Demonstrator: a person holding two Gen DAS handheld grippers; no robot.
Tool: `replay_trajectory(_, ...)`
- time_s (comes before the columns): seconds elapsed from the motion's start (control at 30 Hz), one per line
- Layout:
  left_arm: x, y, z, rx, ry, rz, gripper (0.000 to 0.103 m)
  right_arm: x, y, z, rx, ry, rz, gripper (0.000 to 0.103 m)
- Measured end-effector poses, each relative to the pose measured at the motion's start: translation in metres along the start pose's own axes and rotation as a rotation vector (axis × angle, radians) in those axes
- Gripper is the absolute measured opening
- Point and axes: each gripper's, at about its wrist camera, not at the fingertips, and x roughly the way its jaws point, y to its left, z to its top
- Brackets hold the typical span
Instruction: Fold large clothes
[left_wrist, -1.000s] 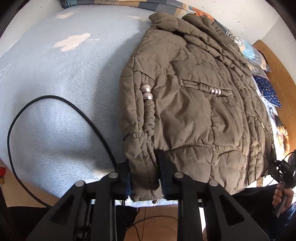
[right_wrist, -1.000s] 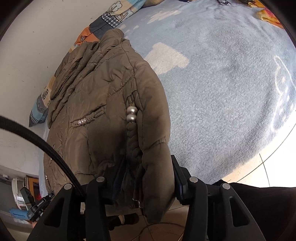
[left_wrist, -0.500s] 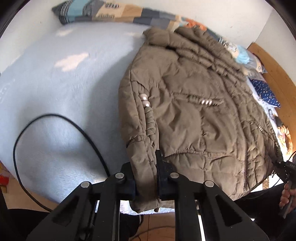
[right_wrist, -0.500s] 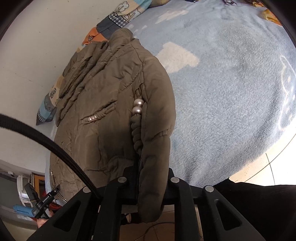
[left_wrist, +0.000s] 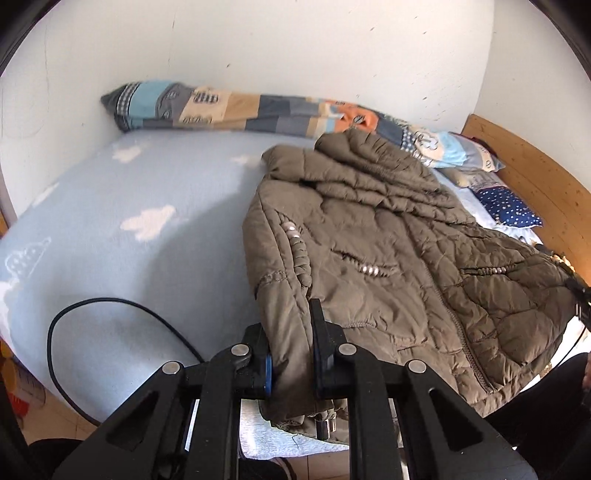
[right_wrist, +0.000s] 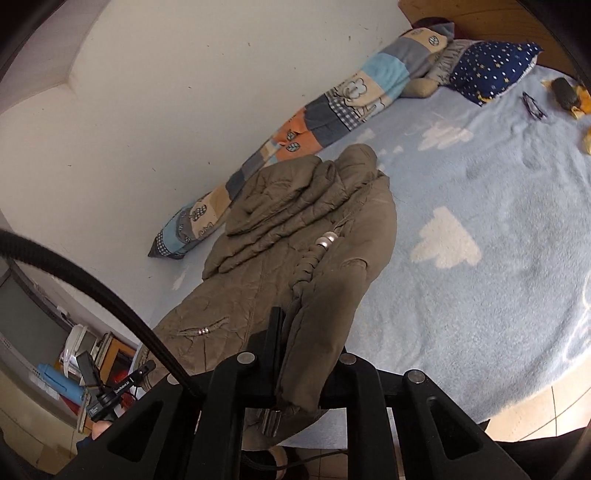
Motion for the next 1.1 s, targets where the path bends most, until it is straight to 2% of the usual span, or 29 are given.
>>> replay_trajectory(0.2,-0.022,0.0,0.009,0.014,-0.03,-0.025,0.014,-0.025,0.015,0.006,-0.065,-0.028,0.023,0.013)
replay_trajectory(0.4,-0.029,0.01,0.022,-0.008,-0.027,-0.054,0.015,-0.047,0.02,0.012,-0.081,-0.043,0.037,0.013)
replay_trajectory(0.67,-0.031,0.013,0.044,0.0,-0.041,-0.065,0.015,-0.045,0.019,0.027,-0.053,-0.065,0.067,0.013)
replay_trajectory(1.1,-0.026,0.006,0.102,-0.022,-0.094,-0.075,0.016,-0.035,0.028,0.081,-0.038,-0.13,0.133,0.013)
